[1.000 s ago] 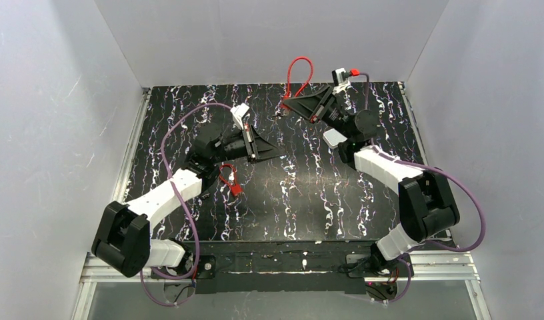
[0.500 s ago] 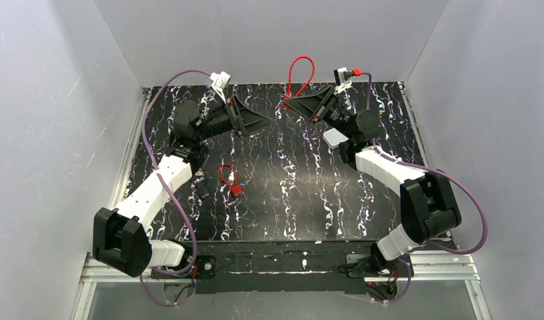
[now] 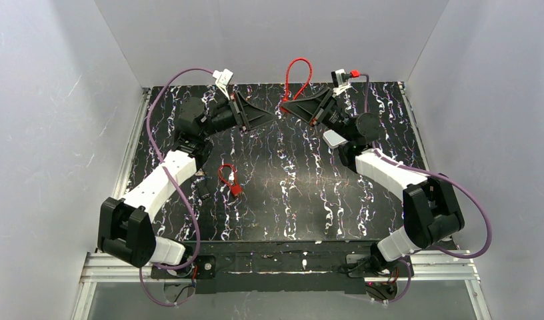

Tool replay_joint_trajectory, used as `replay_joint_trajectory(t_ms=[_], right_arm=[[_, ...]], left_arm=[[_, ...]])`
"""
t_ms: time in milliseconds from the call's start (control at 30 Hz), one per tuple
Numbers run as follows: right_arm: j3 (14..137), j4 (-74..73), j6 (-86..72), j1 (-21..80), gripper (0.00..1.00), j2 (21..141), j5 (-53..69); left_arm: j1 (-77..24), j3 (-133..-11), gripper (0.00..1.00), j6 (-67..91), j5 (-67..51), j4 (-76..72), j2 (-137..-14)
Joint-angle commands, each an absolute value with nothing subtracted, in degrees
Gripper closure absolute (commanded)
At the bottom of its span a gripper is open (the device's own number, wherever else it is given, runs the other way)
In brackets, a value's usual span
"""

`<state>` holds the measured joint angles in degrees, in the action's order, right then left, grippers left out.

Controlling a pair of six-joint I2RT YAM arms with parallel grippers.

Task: Lock with the key
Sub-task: Remove the key from the lock.

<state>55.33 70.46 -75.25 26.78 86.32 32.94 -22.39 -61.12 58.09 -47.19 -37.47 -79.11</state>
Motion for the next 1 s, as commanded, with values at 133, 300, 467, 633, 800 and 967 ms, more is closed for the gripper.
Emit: replay_joint_trajectory(t_ms=[133, 300, 467, 633, 800, 967], right_arm=[[55.82, 73.96, -74.77, 27.94, 0.99, 85.89, 31.21], [55.73, 73.94, -74.46, 28.41, 0.99, 86.32, 31.23], [55.81, 73.95, -74.57, 28.59, 0.99, 86.48, 31.1], [55.88, 74.24, -74.84, 29.07, 0.99, 86.94, 30.75], [55.62, 74.19, -74.45, 29.27, 0.99, 87.5, 30.56], [55.26, 74.03, -73.85, 29.27, 0.99, 87.69, 30.53]], left_arm=[[-23.3, -63.08, 0.69, 59.38, -46.31, -42.39, -79.78], [-23.99, -63.26, 0.69, 60.03, -46.14, -43.28, -80.47], [-24.41, -62.78, 0.69, 60.25, -46.2, -43.59, -80.44], [-24.54, -62.71, 0.69, 60.98, -45.86, -43.8, -80.61], [-24.76, -62.55, 0.71, 61.78, -45.93, -44.61, -80.78], [-24.79, -62.16, 0.75, 62.64, -46.23, -45.87, -80.5]])
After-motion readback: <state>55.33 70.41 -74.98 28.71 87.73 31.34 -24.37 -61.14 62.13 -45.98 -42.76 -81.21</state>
